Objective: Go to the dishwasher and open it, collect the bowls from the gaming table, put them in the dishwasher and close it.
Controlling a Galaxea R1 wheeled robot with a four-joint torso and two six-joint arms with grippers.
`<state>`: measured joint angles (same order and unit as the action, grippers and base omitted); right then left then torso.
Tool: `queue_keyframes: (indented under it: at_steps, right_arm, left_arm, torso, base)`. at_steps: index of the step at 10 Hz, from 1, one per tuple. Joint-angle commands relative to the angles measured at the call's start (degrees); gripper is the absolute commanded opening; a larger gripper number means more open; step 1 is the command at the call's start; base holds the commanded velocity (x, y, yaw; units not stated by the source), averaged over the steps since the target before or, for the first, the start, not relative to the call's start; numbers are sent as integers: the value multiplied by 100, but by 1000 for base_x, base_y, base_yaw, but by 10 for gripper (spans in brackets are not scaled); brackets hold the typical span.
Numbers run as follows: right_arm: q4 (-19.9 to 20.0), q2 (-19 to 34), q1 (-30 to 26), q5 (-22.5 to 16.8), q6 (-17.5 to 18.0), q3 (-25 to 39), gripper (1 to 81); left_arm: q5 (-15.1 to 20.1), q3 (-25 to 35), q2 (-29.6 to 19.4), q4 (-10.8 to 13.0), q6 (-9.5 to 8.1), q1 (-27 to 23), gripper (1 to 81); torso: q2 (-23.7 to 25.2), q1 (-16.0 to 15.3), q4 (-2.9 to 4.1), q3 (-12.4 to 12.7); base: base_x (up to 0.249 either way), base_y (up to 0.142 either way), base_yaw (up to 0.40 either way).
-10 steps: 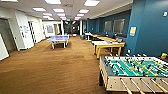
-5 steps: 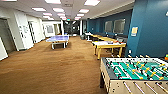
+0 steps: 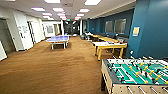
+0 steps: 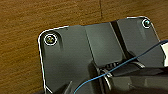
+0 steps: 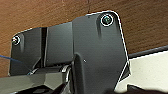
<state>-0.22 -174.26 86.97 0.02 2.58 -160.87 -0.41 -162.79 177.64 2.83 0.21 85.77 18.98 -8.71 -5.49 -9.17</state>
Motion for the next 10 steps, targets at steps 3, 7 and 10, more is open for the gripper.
queue_keyframes:
  at_steps: [3,7,10]
  right_arm:
    - [-13,12,-324,-284,-12,30,811]
    - [-13,30,-324,-284,-12,21,811]
    - [-13,30,-324,-284,-4,13,811]
  left_arm:
    - [288,-7,17,-2,32,-328,811]
    - [279,-7,17,7,32,-328,811]
    - [288,-7,17,25,32,-328,811]
  torso:
    - [0,0,0,0]
    - [0,0,0,0]
    - [0,0,0,0]
  base:
    - [175,0,0]
    - [191,0,0]
    - [192,0,0]
